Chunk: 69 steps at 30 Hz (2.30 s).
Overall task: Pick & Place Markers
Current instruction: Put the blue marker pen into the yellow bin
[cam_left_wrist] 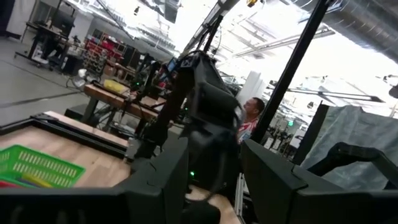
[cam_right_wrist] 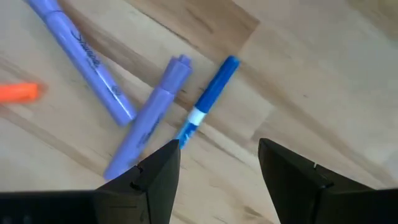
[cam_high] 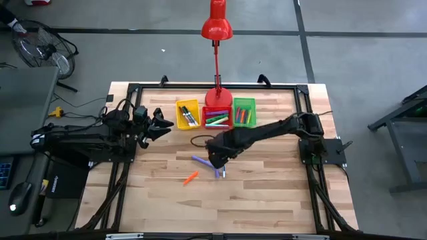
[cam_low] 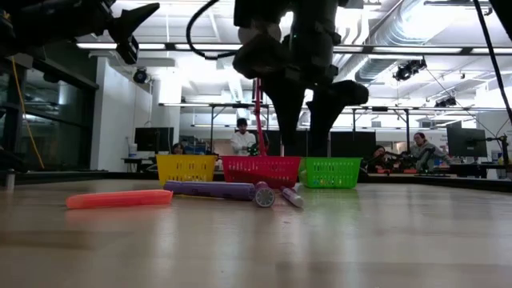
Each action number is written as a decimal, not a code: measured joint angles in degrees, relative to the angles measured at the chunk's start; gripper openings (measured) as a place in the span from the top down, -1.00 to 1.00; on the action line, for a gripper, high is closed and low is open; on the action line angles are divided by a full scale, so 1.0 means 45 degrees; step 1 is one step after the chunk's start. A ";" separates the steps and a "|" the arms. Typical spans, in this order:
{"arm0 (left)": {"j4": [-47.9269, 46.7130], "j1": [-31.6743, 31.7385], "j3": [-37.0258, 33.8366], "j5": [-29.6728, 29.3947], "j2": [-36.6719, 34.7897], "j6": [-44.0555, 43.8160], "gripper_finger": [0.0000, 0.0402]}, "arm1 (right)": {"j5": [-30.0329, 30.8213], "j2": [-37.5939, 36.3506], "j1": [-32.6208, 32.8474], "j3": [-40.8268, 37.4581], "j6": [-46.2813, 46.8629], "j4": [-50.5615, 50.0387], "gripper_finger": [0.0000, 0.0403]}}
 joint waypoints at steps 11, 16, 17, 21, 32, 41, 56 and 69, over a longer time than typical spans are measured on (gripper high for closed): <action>0.0203 0.0001 0.0000 -0.0077 -0.0003 0.0865 0.27 | 0.1090 0.0642 0.1071 0.0000 0.2392 0.0525 0.00; 0.0204 -0.0004 0.0000 0.0040 -0.0003 0.0865 0.27 | 0.0855 0.0781 0.1251 0.0000 0.2597 0.0762 0.07; 0.0214 0.0001 0.0000 0.0049 -0.0003 0.0860 0.27 | 0.0918 0.0788 0.1295 0.0000 0.2638 0.0813 0.08; 0.0221 -0.0001 0.0000 0.0054 -0.0003 0.0860 0.27 | 0.1227 0.0836 0.1343 0.0005 0.2928 0.0825 0.10; 0.0291 -0.0001 0.0000 0.0059 -0.0007 0.0855 0.27 | 0.1047 0.1632 0.1460 0.0005 0.3064 0.1041 0.10; 0.0291 0.0000 0.0000 0.0064 -0.0007 0.0800 0.27 | 0.0491 0.2173 0.1539 0.0068 0.2976 0.1633 0.10; 0.0148 0.0001 0.0000 0.0045 -0.0012 0.0542 0.27 | 0.0323 0.2215 0.1592 0.0027 0.2991 0.1567 0.42; 0.0107 0.0001 0.0000 0.0147 -0.0012 0.0437 0.27 | 0.0317 0.2230 0.1601 0.0032 0.1972 0.0940 0.91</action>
